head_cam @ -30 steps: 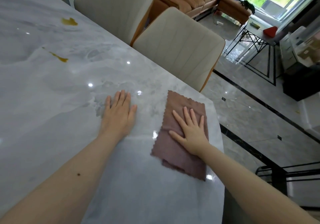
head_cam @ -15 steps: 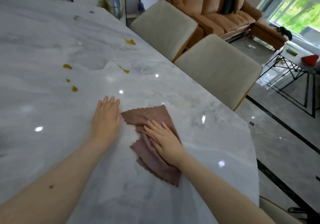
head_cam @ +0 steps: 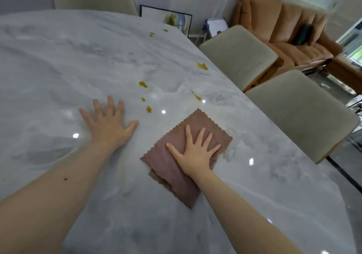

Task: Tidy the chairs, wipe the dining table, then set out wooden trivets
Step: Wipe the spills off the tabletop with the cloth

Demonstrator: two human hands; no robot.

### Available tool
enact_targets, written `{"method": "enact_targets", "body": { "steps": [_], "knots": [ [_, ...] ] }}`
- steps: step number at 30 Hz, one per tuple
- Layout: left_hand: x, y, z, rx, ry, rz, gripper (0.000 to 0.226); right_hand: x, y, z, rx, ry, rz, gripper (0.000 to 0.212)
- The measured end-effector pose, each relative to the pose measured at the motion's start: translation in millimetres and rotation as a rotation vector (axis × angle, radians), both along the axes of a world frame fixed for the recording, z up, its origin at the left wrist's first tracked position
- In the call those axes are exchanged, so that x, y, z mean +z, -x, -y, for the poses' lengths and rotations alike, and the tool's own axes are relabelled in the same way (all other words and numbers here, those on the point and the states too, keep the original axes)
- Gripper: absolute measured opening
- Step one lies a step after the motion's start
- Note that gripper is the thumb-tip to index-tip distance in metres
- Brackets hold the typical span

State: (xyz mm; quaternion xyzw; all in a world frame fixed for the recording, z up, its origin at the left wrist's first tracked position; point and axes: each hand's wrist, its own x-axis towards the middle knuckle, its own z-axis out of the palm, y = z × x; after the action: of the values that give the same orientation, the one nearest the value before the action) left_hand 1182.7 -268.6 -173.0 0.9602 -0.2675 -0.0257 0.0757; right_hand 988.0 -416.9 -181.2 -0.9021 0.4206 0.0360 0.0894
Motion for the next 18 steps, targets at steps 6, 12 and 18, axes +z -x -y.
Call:
{"method": "enact_targets", "body": {
  "steps": [6,12,18],
  "knots": [
    [-10.6,-37.5,3.0,0.057,-0.012,-0.043,0.091,-2.3,-77.3,-10.5,0.006,0.009,0.029,0.102],
    [-18.0,-38.5,4.9,0.059,0.004,0.014,0.081,-1.6,-152.3,3.7,0.035,0.015,0.079,0.102],
    [-18.0,-37.4,6.4,0.063,-0.004,0.047,0.067,0.6,-206.1,26.3,0.149,0.008,0.1,0.083]
  ]
}}
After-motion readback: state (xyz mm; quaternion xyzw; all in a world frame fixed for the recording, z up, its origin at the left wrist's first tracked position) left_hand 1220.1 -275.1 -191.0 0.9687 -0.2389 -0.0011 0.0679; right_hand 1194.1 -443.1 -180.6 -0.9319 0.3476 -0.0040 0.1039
